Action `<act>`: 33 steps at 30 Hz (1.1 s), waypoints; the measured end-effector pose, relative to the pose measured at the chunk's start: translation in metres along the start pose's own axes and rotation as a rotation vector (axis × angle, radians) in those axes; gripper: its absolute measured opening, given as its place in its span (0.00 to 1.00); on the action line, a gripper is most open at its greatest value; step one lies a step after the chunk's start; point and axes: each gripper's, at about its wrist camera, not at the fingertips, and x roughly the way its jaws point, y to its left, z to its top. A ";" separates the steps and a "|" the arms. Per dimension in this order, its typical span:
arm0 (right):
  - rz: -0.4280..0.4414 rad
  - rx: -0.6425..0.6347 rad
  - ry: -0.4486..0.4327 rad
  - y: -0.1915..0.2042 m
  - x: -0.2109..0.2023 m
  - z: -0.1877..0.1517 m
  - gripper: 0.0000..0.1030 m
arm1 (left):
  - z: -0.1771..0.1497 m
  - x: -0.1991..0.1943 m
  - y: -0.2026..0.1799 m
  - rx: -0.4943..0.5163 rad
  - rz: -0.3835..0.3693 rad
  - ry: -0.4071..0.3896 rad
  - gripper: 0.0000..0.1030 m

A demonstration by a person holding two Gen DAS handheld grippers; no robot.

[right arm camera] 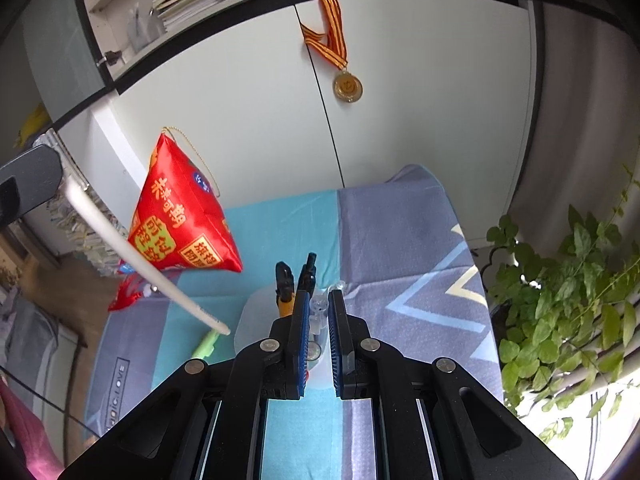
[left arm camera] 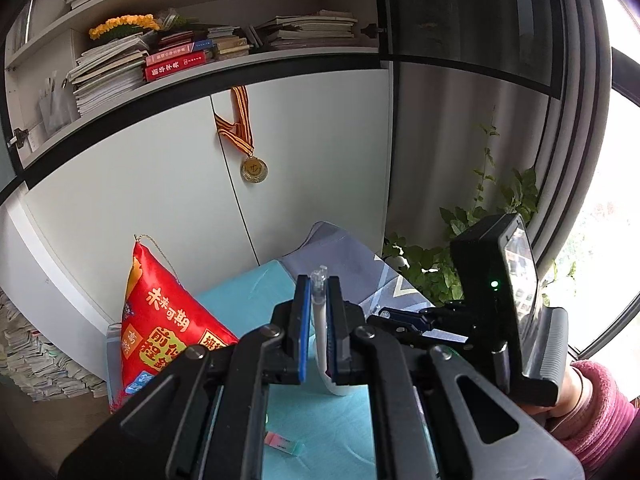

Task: Organize stationery
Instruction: 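Lower both pens into the frosted cup and open both tools, then grasp the light green highlighter with the left tool while the right tool approaches the eraser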

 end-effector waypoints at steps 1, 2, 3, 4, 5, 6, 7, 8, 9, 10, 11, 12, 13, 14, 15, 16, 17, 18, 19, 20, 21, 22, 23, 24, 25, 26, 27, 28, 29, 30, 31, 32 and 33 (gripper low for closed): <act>0.013 0.010 -0.005 -0.001 -0.001 0.000 0.10 | 0.000 0.002 0.000 -0.001 -0.002 0.003 0.05; 0.025 0.020 -0.007 -0.003 -0.003 0.000 0.10 | 0.000 0.004 -0.001 -0.002 -0.003 0.007 0.05; 0.031 0.028 -0.010 -0.005 -0.006 -0.001 0.12 | 0.000 0.007 -0.001 -0.004 -0.005 0.011 0.05; 0.038 0.039 -0.016 -0.006 -0.010 -0.002 0.16 | 0.000 0.009 -0.001 -0.006 -0.007 0.014 0.05; 0.049 0.053 -0.031 -0.008 -0.016 -0.003 0.25 | 0.000 0.011 -0.001 -0.006 -0.011 0.017 0.05; 0.057 0.066 -0.043 -0.009 -0.021 -0.003 0.34 | 0.000 0.014 -0.002 -0.008 -0.013 0.022 0.05; 0.067 0.084 -0.061 -0.011 -0.027 -0.004 0.39 | -0.001 0.016 -0.002 -0.008 -0.013 0.026 0.05; 0.082 0.101 -0.084 -0.013 -0.036 -0.006 0.41 | -0.002 0.019 -0.002 -0.008 -0.015 0.030 0.05; 0.093 0.109 -0.103 -0.014 -0.043 -0.008 0.41 | -0.003 0.023 -0.003 -0.008 -0.017 0.039 0.05; 0.100 0.114 -0.119 -0.015 -0.049 -0.010 0.42 | -0.004 0.026 -0.004 -0.007 -0.017 0.047 0.05; 0.105 0.120 -0.134 -0.016 -0.055 -0.012 0.42 | -0.006 0.030 -0.004 -0.006 -0.018 0.057 0.05; 0.107 0.126 -0.146 -0.017 -0.060 -0.014 0.43 | -0.008 0.033 -0.005 -0.006 -0.020 0.066 0.05; 0.108 0.136 -0.160 -0.019 -0.066 -0.017 0.44 | -0.010 0.037 -0.006 -0.007 -0.022 0.076 0.05; 0.109 0.142 -0.169 -0.021 -0.069 -0.019 0.46 | -0.012 0.041 -0.006 -0.006 -0.024 0.089 0.05; 0.109 0.148 -0.176 -0.023 -0.073 -0.021 0.47 | -0.015 0.045 -0.007 -0.004 -0.025 0.100 0.05; 0.109 0.154 -0.185 -0.025 -0.077 -0.024 0.48 | -0.017 0.049 -0.007 -0.004 -0.025 0.111 0.05; 0.108 0.156 -0.187 -0.026 -0.079 -0.027 0.48 | -0.020 0.053 -0.007 -0.006 -0.027 0.123 0.06; 0.105 0.155 -0.185 -0.027 -0.080 -0.028 0.48 | -0.023 0.057 -0.007 -0.009 -0.029 0.133 0.06; 0.102 0.152 -0.183 -0.027 -0.081 -0.030 0.48 | -0.025 0.060 -0.007 -0.013 -0.030 0.142 0.06; 0.097 0.150 -0.181 -0.027 -0.081 -0.032 0.48 | -0.028 0.063 -0.007 -0.020 -0.029 0.149 0.06; 0.093 0.147 -0.179 -0.028 -0.081 -0.034 0.48 | -0.030 0.066 -0.006 -0.025 -0.030 0.161 0.06; 0.090 0.143 -0.174 -0.027 -0.081 -0.035 0.48 | -0.032 0.069 -0.006 -0.028 -0.029 0.168 0.06; 0.091 0.143 -0.170 -0.027 -0.081 -0.036 0.48 | -0.034 0.071 -0.006 -0.031 -0.028 0.176 0.06; 0.094 0.145 -0.168 -0.029 -0.082 -0.038 0.48 | -0.035 0.074 -0.006 -0.033 -0.030 0.187 0.06; 0.099 0.146 -0.164 -0.029 -0.081 -0.039 0.48 | -0.037 0.077 -0.006 -0.034 -0.032 0.196 0.06; 0.104 0.145 -0.160 -0.029 -0.081 -0.040 0.48 | -0.038 0.079 -0.006 -0.034 -0.032 0.204 0.06; 0.106 0.145 -0.158 -0.029 -0.082 -0.042 0.48 | -0.040 0.081 -0.007 -0.032 -0.030 0.211 0.06; 0.107 0.147 -0.157 -0.029 -0.081 -0.043 0.48 | -0.041 0.083 -0.007 -0.030 -0.030 0.218 0.06; 0.107 0.149 -0.155 -0.029 -0.081 -0.043 0.48 | -0.043 0.085 -0.007 -0.030 -0.030 0.225 0.07; 0.108 0.149 -0.153 -0.030 -0.082 -0.044 0.48 | -0.045 0.086 -0.007 -0.032 -0.032 0.230 0.07; 0.108 0.150 -0.151 -0.030 -0.081 -0.045 0.48 | -0.046 0.086 -0.007 -0.034 -0.033 0.233 0.08; 0.107 0.152 -0.151 -0.030 -0.082 -0.045 0.48 | -0.047 0.085 -0.007 -0.037 -0.037 0.235 0.08; 0.105 0.153 -0.151 -0.030 -0.082 -0.046 0.48 | -0.048 0.085 -0.006 -0.039 -0.040 0.235 0.08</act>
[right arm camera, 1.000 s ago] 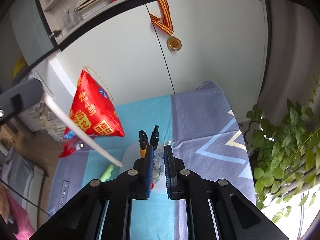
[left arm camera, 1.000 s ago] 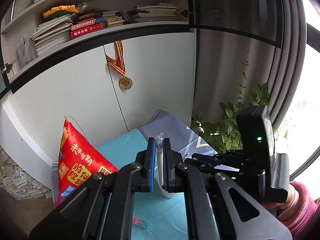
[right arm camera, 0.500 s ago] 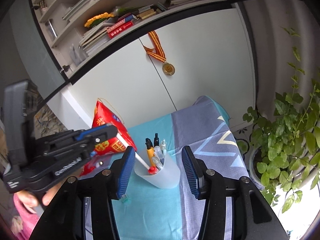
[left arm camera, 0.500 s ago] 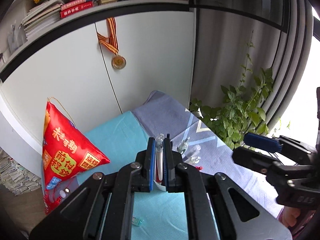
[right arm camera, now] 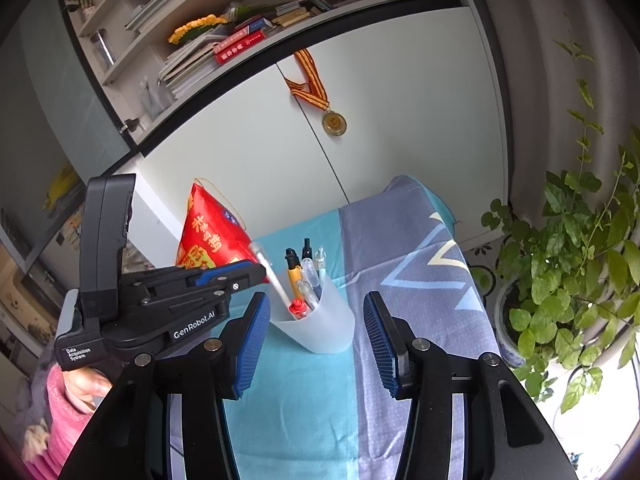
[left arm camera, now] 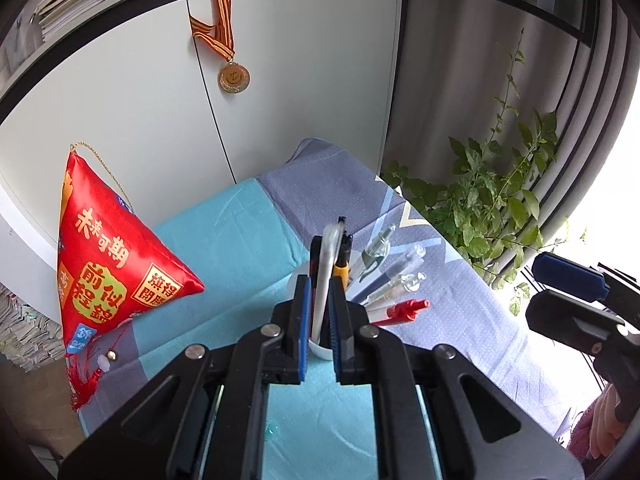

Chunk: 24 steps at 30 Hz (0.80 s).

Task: Organize stationery
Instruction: 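Grasp the light green highlighter with the left tool while the right tool approaches the eraser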

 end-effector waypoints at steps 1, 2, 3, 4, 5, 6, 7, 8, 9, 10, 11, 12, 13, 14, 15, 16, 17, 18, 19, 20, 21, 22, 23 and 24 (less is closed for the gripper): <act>-0.002 -0.001 0.002 0.000 -0.001 -0.001 0.48 | -0.001 -0.002 0.000 -0.002 0.000 -0.001 0.09; -0.004 -0.001 0.003 0.000 -0.001 -0.001 0.48 | -0.003 -0.004 0.001 -0.004 0.002 -0.003 0.09; -0.005 -0.001 0.002 0.001 -0.003 -0.002 0.48 | -0.004 -0.006 0.002 -0.007 0.008 -0.007 0.15; -0.005 -0.001 0.001 0.001 -0.004 -0.003 0.48 | -0.006 -0.010 0.003 -0.012 0.016 -0.014 0.19; -0.006 -0.002 0.001 0.002 -0.005 -0.003 0.48 | -0.008 -0.014 0.005 -0.017 0.029 -0.015 0.31; -0.006 -0.003 0.001 0.004 -0.006 -0.004 0.48 | -0.011 -0.020 0.008 -0.023 0.046 -0.030 0.36; -0.006 -0.006 0.002 0.005 -0.007 -0.005 0.48 | -0.013 -0.024 0.011 -0.027 0.057 -0.042 0.39; -0.004 -0.012 0.004 0.008 -0.008 -0.006 0.48 | -0.017 -0.029 0.016 -0.036 0.072 -0.048 0.38; -0.002 -0.020 0.007 0.011 -0.009 -0.007 0.48 | -0.020 -0.033 0.023 -0.051 0.086 -0.047 0.38; 0.001 -0.032 0.011 0.015 -0.009 -0.009 0.48 | -0.023 -0.035 0.029 -0.066 0.095 -0.043 0.38; 0.006 -0.052 0.017 0.020 -0.010 -0.011 0.48 | -0.028 -0.037 0.037 -0.089 0.106 -0.039 0.38; 0.011 -0.070 0.023 0.024 -0.010 -0.012 0.48 | -0.032 -0.039 0.044 -0.110 0.115 -0.034 0.37; 0.017 -0.094 0.031 0.030 -0.009 -0.015 0.48 | -0.036 -0.041 0.050 -0.127 0.123 -0.028 0.37; 0.024 -0.123 0.039 0.037 -0.009 -0.017 0.48 | -0.043 -0.042 0.057 -0.146 0.133 -0.019 0.37; 0.031 -0.155 0.049 0.044 -0.007 -0.020 0.48 | -0.048 -0.042 0.062 -0.157 0.139 -0.012 0.37; 0.036 -0.181 0.057 0.050 -0.006 -0.023 0.48 | -0.053 -0.043 0.067 -0.165 0.146 -0.005 0.37; 0.042 -0.217 0.069 0.058 -0.004 -0.027 0.48 | -0.059 -0.042 0.071 -0.171 0.155 0.003 0.37; 0.047 -0.247 0.080 0.065 -0.002 -0.031 0.48 | -0.064 -0.041 0.074 -0.174 0.162 0.012 0.37; 0.051 -0.272 0.092 0.070 0.000 -0.034 0.48 | -0.068 -0.039 0.076 -0.177 0.167 0.022 0.37; 0.056 -0.303 0.108 0.077 0.003 -0.038 0.48 | -0.073 -0.037 0.079 -0.173 0.161 0.027 0.37; 0.063 -0.329 0.124 0.083 0.007 -0.043 0.48 | -0.078 -0.033 0.082 -0.175 0.159 0.041 0.38; 0.066 -0.343 0.139 0.087 0.011 -0.046 0.48 | -0.082 -0.028 0.084 -0.172 0.154 0.056 0.39; 0.062 -0.354 0.165 0.090 0.017 -0.051 0.48 | -0.085 -0.023 0.084 -0.165 0.151 0.073 0.39; 0.055 -0.355 0.181 0.091 0.021 -0.054 0.48 | -0.088 -0.015 0.083 -0.151 0.147 0.093 0.39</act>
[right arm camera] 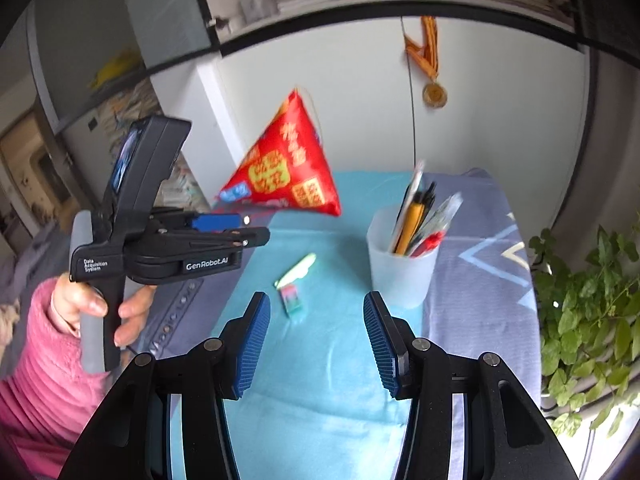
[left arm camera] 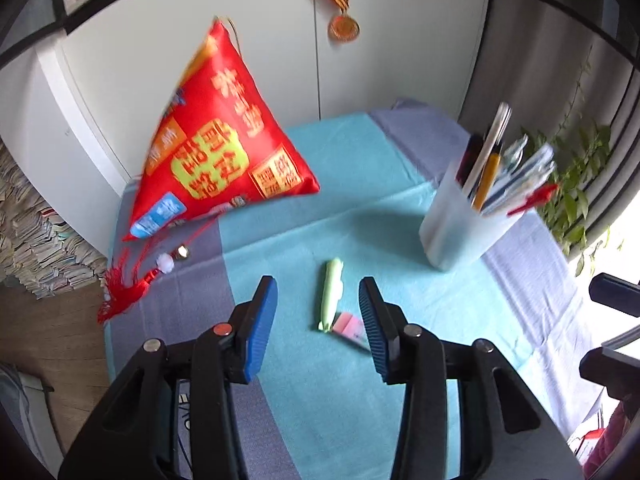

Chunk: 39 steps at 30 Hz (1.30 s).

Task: Organize stationery
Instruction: 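Grasp the light green highlighter with the left tool while the right tool approaches the eraser, then close the right tool on the pink-and-teal eraser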

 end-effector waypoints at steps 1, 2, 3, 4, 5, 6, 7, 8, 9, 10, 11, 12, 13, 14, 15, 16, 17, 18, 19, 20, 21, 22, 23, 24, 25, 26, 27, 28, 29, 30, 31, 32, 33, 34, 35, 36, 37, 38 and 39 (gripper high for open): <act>0.000 0.007 0.017 0.001 0.005 -0.003 0.48 | -0.002 0.008 -0.003 0.017 -0.003 0.018 0.39; 0.006 0.017 0.030 0.000 0.010 -0.006 0.48 | -0.003 0.016 -0.006 0.032 -0.006 0.032 0.39; 0.009 0.030 0.044 -0.002 0.013 -0.009 0.48 | -0.004 0.025 -0.009 0.045 -0.010 0.047 0.39; 0.004 0.042 0.055 -0.004 0.016 -0.012 0.48 | -0.004 0.032 -0.011 0.051 -0.014 0.057 0.39; -0.006 0.057 0.067 -0.007 0.019 -0.015 0.48 | -0.004 0.039 -0.011 0.052 -0.017 0.067 0.39; -0.014 0.068 0.077 -0.010 0.021 -0.017 0.48 | -0.002 0.048 -0.012 0.049 -0.022 0.079 0.39; -0.022 0.078 0.086 -0.013 0.022 -0.018 0.48 | -0.001 0.055 -0.011 0.047 -0.025 0.088 0.39; -0.030 0.088 0.093 -0.016 0.023 -0.020 0.48 | 0.001 0.064 -0.011 0.043 -0.028 0.098 0.39; -0.039 0.094 0.096 -0.018 0.022 -0.021 0.48 | 0.003 0.071 -0.010 0.041 -0.030 0.107 0.39; -0.044 0.096 0.097 -0.019 0.022 -0.021 0.48 | 0.004 0.077 -0.009 0.040 -0.034 0.116 0.39; -0.051 0.097 0.097 -0.020 0.021 -0.022 0.48 | 0.005 0.082 -0.009 0.040 -0.036 0.126 0.39; -0.057 0.098 0.096 -0.022 0.020 -0.022 0.48 | 0.005 0.089 -0.009 0.042 -0.040 0.139 0.38; -0.062 0.099 0.095 -0.022 0.020 -0.022 0.48 | 0.005 0.093 -0.009 0.046 -0.041 0.148 0.37; -0.065 0.103 0.096 -0.024 0.020 -0.022 0.48 | 0.004 0.096 -0.009 0.047 -0.039 0.153 0.38; -0.068 0.108 0.097 -0.026 0.021 -0.022 0.48 | 0.004 0.096 -0.008 0.042 -0.046 0.133 0.38; -0.071 0.111 0.100 -0.026 0.022 -0.021 0.48 | 0.004 0.097 -0.007 0.041 -0.055 0.136 0.35; -0.073 0.114 0.102 -0.027 0.024 -0.020 0.48 | 0.004 0.096 -0.005 0.032 -0.076 0.135 0.21; -0.073 0.115 0.105 -0.027 0.026 -0.019 0.48 | 0.003 0.095 -0.003 0.023 -0.082 0.135 0.12; -0.070 0.115 0.110 -0.027 0.029 -0.018 0.48 | 0.003 0.094 0.000 0.013 -0.088 0.138 0.11; -0.069 0.112 0.118 -0.026 0.033 -0.016 0.48 | 0.003 0.094 0.007 -0.002 -0.098 0.140 0.11; -0.066 0.106 0.126 -0.025 0.039 -0.014 0.48 | 0.001 0.091 0.013 -0.022 -0.109 0.135 0.11; -0.061 0.097 0.134 -0.022 0.043 -0.013 0.48 | 0.000 0.086 0.018 -0.036 -0.111 0.125 0.11; -0.050 0.082 0.146 -0.019 0.050 -0.011 0.48 | -0.003 0.079 0.024 -0.049 -0.106 0.109 0.11; -0.038 0.068 0.159 -0.015 0.057 -0.010 0.48 | -0.006 0.069 0.029 -0.061 -0.107 0.090 0.11; -0.026 0.052 0.172 -0.011 0.062 -0.009 0.48 | -0.010 0.059 0.034 -0.070 -0.111 0.072 0.11; -0.009 0.024 0.190 -0.005 0.071 -0.008 0.48 | -0.014 0.049 0.039 -0.078 -0.113 0.053 0.11; 0.005 0.000 0.202 0.000 0.078 -0.007 0.48 | -0.020 0.037 0.045 -0.088 -0.108 0.033 0.11; 0.021 -0.030 0.219 0.007 0.086 -0.006 0.48 | -0.026 0.028 0.050 -0.097 -0.102 0.018 0.11; 0.030 -0.052 0.231 0.012 0.094 -0.004 0.48 | -0.032 0.019 0.053 -0.107 -0.096 0.005 0.11; 0.038 -0.073 0.240 0.017 0.101 -0.003 0.48 | -0.041 0.008 0.058 -0.122 -0.088 -0.010 0.11; 0.049 -0.103 0.251 0.023 0.109 -0.001 0.48 | -0.048 0.001 0.062 -0.137 -0.084 -0.019 0.11; 0.053 -0.127 0.261 0.027 0.116 0.001 0.48 | -0.056 -0.007 0.067 -0.157 -0.078 -0.028 0.11; 0.052 -0.149 0.272 0.031 0.124 0.003 0.48 | -0.063 -0.016 0.064 -0.171 -0.072 -0.035 0.11; 0.048 -0.166 0.286 0.034 0.131 0.005 0.48 | -0.069 -0.022 0.066 -0.183 -0.067 -0.042 0.11; 0.043 -0.177 0.298 0.036 0.137 0.006 0.48 | -0.077 -0.031 0.064 -0.194 -0.062 -0.052 0.11; 0.036 -0.193 0.312 0.038 0.144 0.009 0.48 | -0.083 -0.035 0.066 -0.202 -0.060 -0.060 0.11; 0.034 -0.207 0.320 0.041 0.149 0.011 0.48 | -0.086 -0.038 0.066 -0.210 -0.060 -0.066 0.11; 0.032 -0.226 0.333 0.044 0.155 0.012 0.48 | -0.090 -0.041 0.067 -0.218 -0.059 -0.072 0.11; 0.027 -0.237 0.343 0.045 0.159 0.013 0.48 | -0.091 -0.044 0.068 -0.223 -0.056 -0.077 0.11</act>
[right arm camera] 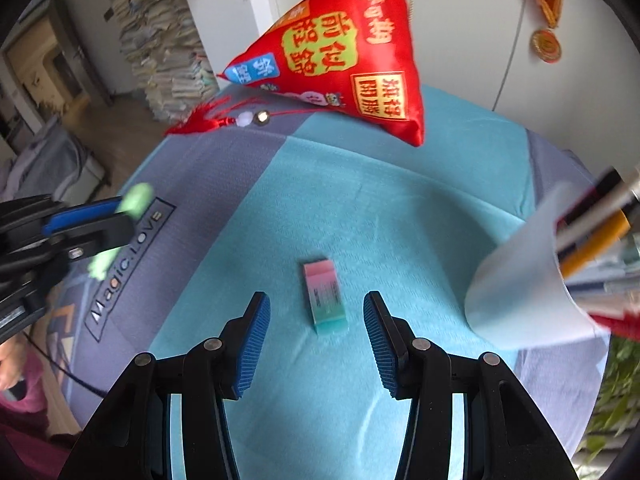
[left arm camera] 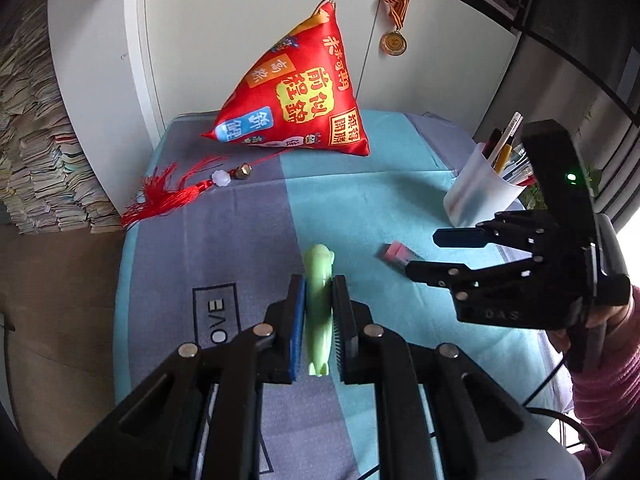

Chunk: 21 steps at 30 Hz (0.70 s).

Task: Organize stationery
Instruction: 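Close the right tool on the pink-and-teal eraser, then lift the highlighter and eraser and carry them toward the frosted cup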

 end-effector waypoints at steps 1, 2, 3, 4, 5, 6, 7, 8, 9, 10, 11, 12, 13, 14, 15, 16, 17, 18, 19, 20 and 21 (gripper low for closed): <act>-0.010 -0.008 0.013 0.001 0.005 0.003 0.48 | -0.002 -0.001 -0.001 0.000 0.003 -0.005 0.11; -0.015 -0.018 0.026 0.002 0.009 0.006 0.48 | -0.002 -0.003 0.003 0.000 0.006 -0.009 0.11; -0.017 -0.028 0.039 0.004 0.013 0.008 0.48 | -0.003 -0.005 0.005 -0.001 0.009 -0.014 0.11; -0.022 -0.034 0.049 0.005 0.017 0.010 0.48 | -0.002 -0.006 0.006 -0.002 0.007 -0.019 0.11; -0.034 -0.039 0.064 0.007 0.020 0.011 0.48 | -0.002 -0.007 0.006 -0.003 0.003 -0.023 0.11; -0.047 -0.045 0.076 0.008 0.023 0.013 0.48 | -0.001 -0.008 0.007 -0.005 0.000 -0.029 0.11; -0.060 -0.051 0.086 0.011 0.026 0.014 0.48 | -0.002 -0.009 0.007 -0.006 -0.001 -0.032 0.11; -0.073 -0.057 0.099 0.012 0.029 0.015 0.48 | -0.001 -0.009 0.007 -0.006 -0.004 -0.034 0.11; -0.080 -0.057 0.111 0.013 0.032 0.016 0.48 | -0.001 -0.009 0.008 -0.008 -0.007 -0.035 0.11; -0.086 -0.055 0.123 0.013 0.035 0.016 0.48 | -0.001 -0.008 0.009 -0.010 -0.010 -0.034 0.11; -0.098 -0.051 0.141 0.012 0.039 0.017 0.48 | -0.002 -0.008 0.010 -0.011 -0.012 -0.033 0.11; -0.102 -0.042 0.149 0.010 0.041 0.019 0.48 | -0.002 -0.007 0.011 -0.013 -0.014 -0.031 0.11; -0.093 -0.024 0.150 0.007 0.042 0.021 0.48 | -0.002 -0.007 0.011 -0.014 -0.016 -0.030 0.11; -0.092 -0.009 0.158 0.004 0.043 0.023 0.48 | -0.002 -0.007 0.011 -0.013 -0.019 -0.028 0.11; -0.096 0.008 0.157 0.001 0.043 0.025 0.45 | -0.002 -0.007 0.011 -0.012 -0.023 -0.029 0.11; -0.103 0.017 0.159 0.000 0.045 0.027 0.36 | -0.002 -0.007 0.010 -0.012 -0.025 -0.030 0.11; -0.108 0.021 0.158 -0.001 0.044 0.028 0.28 | -0.002 -0.007 0.010 -0.012 -0.027 -0.030 0.11; -0.106 0.022 0.163 -0.002 0.043 0.029 0.20 | -0.002 -0.007 0.010 -0.013 -0.028 -0.031 0.11; -0.107 0.024 0.173 -0.003 0.043 0.029 0.20 | -0.002 -0.007 0.010 -0.013 -0.029 -0.031 0.11; -0.109 0.026 0.175 -0.003 0.042 0.028 0.20 | -0.002 -0.008 0.010 -0.013 -0.029 -0.032 0.11; -0.110 0.031 0.173 -0.003 0.041 0.027 0.20 | -0.002 -0.008 0.011 -0.014 -0.028 -0.033 0.11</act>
